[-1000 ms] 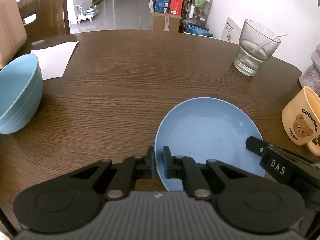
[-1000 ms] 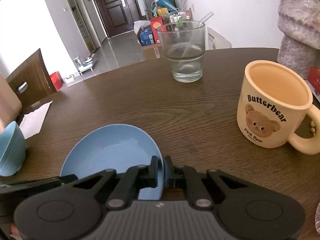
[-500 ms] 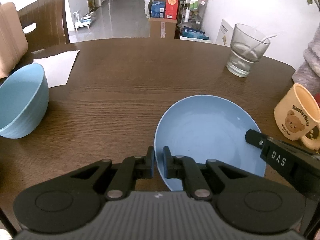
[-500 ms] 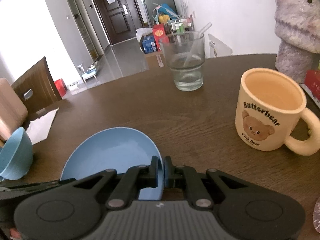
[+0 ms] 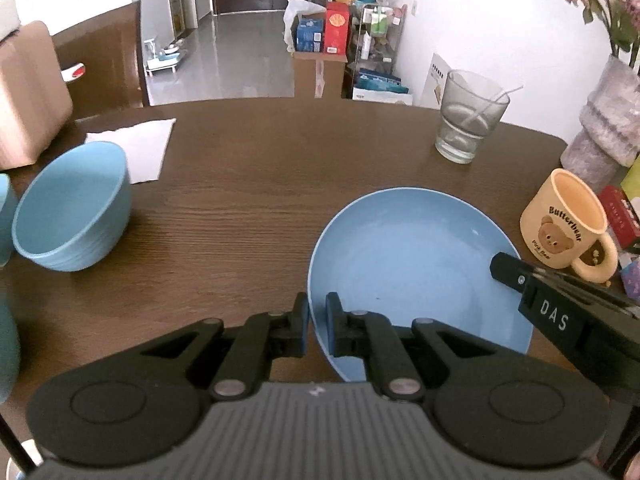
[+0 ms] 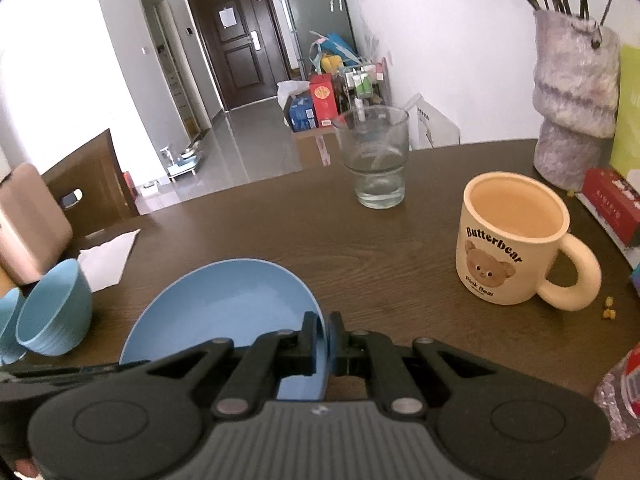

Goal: Organize plates and bowls
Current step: 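Lift the second blue plate with both grippers and carry it to the stack, then lower the second blue plate onto the stacked plates with both grippers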

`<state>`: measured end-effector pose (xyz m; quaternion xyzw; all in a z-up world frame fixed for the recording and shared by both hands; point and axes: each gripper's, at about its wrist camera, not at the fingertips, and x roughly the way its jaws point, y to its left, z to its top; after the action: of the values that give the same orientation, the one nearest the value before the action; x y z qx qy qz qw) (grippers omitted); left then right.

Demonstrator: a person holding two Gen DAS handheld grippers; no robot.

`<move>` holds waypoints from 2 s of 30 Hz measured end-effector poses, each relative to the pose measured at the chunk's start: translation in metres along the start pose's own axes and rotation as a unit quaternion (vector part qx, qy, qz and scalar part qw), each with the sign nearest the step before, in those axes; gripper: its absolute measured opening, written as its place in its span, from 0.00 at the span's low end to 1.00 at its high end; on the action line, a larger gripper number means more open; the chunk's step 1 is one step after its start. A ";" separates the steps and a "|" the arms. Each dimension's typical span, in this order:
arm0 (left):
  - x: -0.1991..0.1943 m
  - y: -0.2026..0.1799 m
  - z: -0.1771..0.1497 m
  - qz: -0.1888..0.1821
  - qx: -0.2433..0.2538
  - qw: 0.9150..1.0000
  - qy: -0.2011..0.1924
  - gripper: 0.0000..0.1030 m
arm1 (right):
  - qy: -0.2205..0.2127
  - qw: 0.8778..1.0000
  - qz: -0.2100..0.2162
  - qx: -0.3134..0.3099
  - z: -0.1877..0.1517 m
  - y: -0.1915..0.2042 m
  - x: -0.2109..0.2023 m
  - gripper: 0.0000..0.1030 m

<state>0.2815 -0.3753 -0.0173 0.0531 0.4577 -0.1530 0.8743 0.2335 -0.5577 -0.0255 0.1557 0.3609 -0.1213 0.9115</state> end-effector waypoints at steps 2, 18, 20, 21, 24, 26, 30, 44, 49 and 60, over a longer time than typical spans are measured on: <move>-0.010 0.005 -0.002 -0.001 -0.001 1.000 -0.004 0.09 | -0.004 1.000 0.000 -0.004 -0.001 0.007 -0.010 0.06; -0.096 0.063 -0.032 0.001 -0.023 0.999 -0.027 0.09 | -0.030 0.998 0.009 -0.046 -0.021 0.079 -0.086 0.06; -0.104 0.073 -0.036 0.005 -0.029 0.999 -0.028 0.09 | -0.032 0.998 0.011 -0.054 -0.027 0.092 -0.093 0.06; -0.108 0.078 -0.038 0.006 -0.032 0.999 -0.029 0.09 | -0.032 0.998 0.012 -0.058 -0.029 0.097 -0.096 0.06; -0.121 0.094 -0.045 0.008 -0.041 0.999 -0.034 0.09 | -0.033 0.997 0.016 -0.068 -0.037 0.114 -0.105 0.06; -0.129 0.107 -0.051 0.008 -0.046 0.998 -0.038 0.09 | -0.033 0.997 0.019 -0.074 -0.043 0.126 -0.110 0.06; -0.142 0.131 -0.063 0.013 -0.054 0.998 -0.041 0.09 | -0.035 0.995 0.025 -0.095 -0.056 0.151 -0.119 0.06; -0.166 0.199 -0.106 0.028 -0.086 0.995 -0.037 0.09 | -0.019 0.989 0.044 -0.141 -0.110 0.218 -0.133 0.06; -0.165 0.211 -0.120 0.034 -0.091 0.995 -0.029 0.09 | -0.011 0.987 0.046 -0.153 -0.127 0.230 -0.134 0.06; -0.162 0.231 -0.146 0.041 -0.099 0.994 -0.013 0.09 | 0.010 0.985 0.049 -0.167 -0.157 0.247 -0.133 0.06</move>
<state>0.1537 -0.0867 0.0206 -0.0174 0.4568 -0.0716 0.8865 0.1240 -0.2574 0.0065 0.0202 0.3770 -0.0129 0.9259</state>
